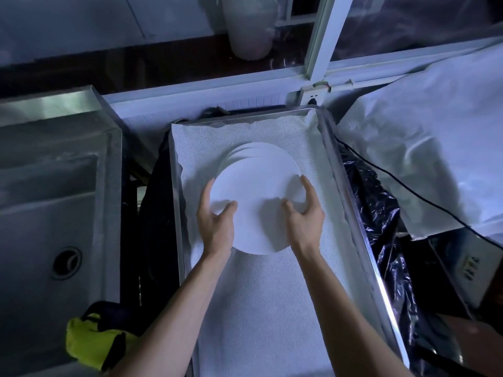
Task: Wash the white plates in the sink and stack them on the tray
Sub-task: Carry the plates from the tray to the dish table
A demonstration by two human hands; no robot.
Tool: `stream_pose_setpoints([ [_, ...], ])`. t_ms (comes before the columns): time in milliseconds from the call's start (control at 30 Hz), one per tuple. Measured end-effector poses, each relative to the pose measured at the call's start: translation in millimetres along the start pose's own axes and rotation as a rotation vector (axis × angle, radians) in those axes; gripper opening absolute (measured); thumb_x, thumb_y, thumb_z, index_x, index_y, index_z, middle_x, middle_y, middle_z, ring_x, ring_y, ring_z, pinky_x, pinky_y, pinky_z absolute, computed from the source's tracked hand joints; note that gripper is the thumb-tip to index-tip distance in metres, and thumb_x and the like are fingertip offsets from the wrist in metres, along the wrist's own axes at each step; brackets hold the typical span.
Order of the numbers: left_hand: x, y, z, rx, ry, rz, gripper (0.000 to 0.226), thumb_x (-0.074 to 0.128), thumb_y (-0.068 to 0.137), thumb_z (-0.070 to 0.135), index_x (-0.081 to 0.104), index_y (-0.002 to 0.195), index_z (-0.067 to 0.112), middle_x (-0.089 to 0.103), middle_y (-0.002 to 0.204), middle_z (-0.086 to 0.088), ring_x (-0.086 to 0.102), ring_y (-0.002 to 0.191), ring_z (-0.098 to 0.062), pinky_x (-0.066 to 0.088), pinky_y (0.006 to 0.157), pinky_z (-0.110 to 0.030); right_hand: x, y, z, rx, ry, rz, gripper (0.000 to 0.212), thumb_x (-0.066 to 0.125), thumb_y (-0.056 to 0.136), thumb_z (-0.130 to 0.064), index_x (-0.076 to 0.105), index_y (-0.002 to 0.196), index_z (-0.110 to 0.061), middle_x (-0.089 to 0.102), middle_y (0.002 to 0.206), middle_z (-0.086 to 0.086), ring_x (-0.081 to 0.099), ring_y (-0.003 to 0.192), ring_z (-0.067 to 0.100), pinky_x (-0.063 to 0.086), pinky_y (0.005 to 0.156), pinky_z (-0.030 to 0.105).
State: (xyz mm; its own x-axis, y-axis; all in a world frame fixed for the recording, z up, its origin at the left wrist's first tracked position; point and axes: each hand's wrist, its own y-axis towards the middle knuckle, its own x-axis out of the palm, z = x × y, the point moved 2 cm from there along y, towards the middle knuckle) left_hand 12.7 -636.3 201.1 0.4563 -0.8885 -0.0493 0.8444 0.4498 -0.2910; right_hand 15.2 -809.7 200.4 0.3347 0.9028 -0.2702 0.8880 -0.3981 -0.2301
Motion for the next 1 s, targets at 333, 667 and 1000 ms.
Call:
stream_pose_setpoints([
  [333,-13,-19,-2,0.0,0.017,-0.008,0.069,0.07,0.073,0.017,0.057,0.137,0.035,0.063,0.13,0.017,0.06,0.113,0.005,0.049,0.095,-0.023,-7,-26,3,0.014,-0.026,0.035,0.068,0.064,0.077,-0.028,0.047,0.142,-0.037,0.055,0.141,-0.014,0.051,0.129,0.008,0.042,0.111,0.04],
  [667,-32,-53,5,0.082,0.077,-0.057,0.063,0.068,0.083,0.004,0.055,0.139,0.031,0.057,0.123,0.031,0.054,0.11,0.018,0.044,0.085,-0.003,-26,-72,-1,-0.022,-0.021,0.106,0.067,0.067,0.079,-0.022,0.048,0.141,-0.04,0.055,0.14,-0.016,0.05,0.128,0.005,0.042,0.111,0.039],
  [1000,-22,-110,21,0.204,0.174,-0.311,0.067,0.07,0.085,0.007,0.05,0.145,0.027,0.056,0.136,0.02,0.051,0.12,0.016,0.041,0.091,-0.003,-90,-144,-13,-0.071,-0.015,0.312,0.04,0.07,0.083,-0.013,0.069,0.119,-0.029,0.051,0.14,-0.006,0.045,0.128,0.004,0.037,0.111,0.026],
])
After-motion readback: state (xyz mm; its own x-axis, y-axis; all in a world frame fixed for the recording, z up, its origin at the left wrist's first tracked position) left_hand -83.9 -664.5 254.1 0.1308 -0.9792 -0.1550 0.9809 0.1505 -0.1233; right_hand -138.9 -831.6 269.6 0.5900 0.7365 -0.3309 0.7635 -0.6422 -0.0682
